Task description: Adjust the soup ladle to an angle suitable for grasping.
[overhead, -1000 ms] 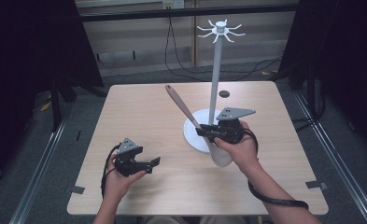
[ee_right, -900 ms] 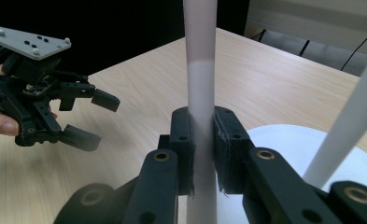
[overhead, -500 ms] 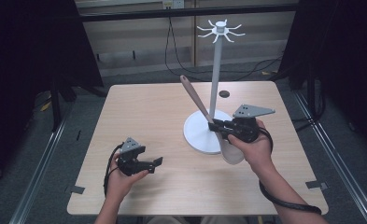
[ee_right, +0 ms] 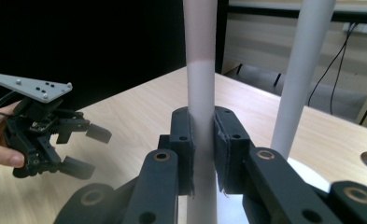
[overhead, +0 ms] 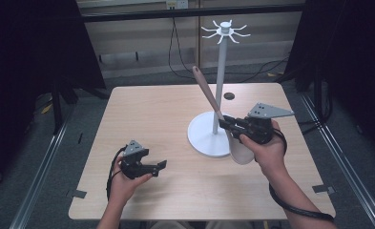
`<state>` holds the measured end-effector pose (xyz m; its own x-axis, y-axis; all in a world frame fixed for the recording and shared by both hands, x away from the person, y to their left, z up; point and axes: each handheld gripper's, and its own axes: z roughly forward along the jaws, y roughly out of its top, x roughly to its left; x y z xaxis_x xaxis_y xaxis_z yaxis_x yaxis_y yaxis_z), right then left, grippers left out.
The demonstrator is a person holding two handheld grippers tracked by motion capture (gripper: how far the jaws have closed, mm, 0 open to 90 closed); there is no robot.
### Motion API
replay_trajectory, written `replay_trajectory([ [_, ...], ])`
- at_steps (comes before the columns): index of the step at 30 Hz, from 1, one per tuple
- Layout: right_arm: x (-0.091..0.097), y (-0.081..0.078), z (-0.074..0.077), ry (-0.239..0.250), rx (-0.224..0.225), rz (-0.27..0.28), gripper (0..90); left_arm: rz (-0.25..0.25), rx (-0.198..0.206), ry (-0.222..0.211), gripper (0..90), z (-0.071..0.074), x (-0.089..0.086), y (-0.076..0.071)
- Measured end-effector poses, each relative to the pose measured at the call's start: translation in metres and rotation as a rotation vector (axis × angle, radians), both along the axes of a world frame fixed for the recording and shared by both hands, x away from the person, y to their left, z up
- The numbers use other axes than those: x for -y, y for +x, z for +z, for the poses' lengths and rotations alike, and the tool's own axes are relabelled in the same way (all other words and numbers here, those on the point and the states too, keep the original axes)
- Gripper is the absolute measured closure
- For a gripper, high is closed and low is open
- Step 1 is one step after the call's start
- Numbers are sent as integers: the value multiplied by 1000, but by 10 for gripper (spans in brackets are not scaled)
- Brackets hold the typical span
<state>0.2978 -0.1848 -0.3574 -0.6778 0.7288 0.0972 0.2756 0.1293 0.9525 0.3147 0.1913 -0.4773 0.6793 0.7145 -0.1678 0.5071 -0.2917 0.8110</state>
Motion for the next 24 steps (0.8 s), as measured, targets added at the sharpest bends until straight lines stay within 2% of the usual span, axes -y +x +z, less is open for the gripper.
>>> replay_trajectory([
  [5,2,-2,4,6,15,-1,797,-1,1,12,107,0,1,0],
  [11,12,-8,10,10,38,-15,797,-1,2,2,105,0,1,0],
  [17,17,-12,12,10,45,-24,797,-5,1,1,95,0,1,0],
  [21,21,-15,13,15,50,-25,797,-10,0,-14,90,0,4,0],
  [24,24,-17,14,19,54,-28,797,-15,1,-7,90,0,5,1],
])
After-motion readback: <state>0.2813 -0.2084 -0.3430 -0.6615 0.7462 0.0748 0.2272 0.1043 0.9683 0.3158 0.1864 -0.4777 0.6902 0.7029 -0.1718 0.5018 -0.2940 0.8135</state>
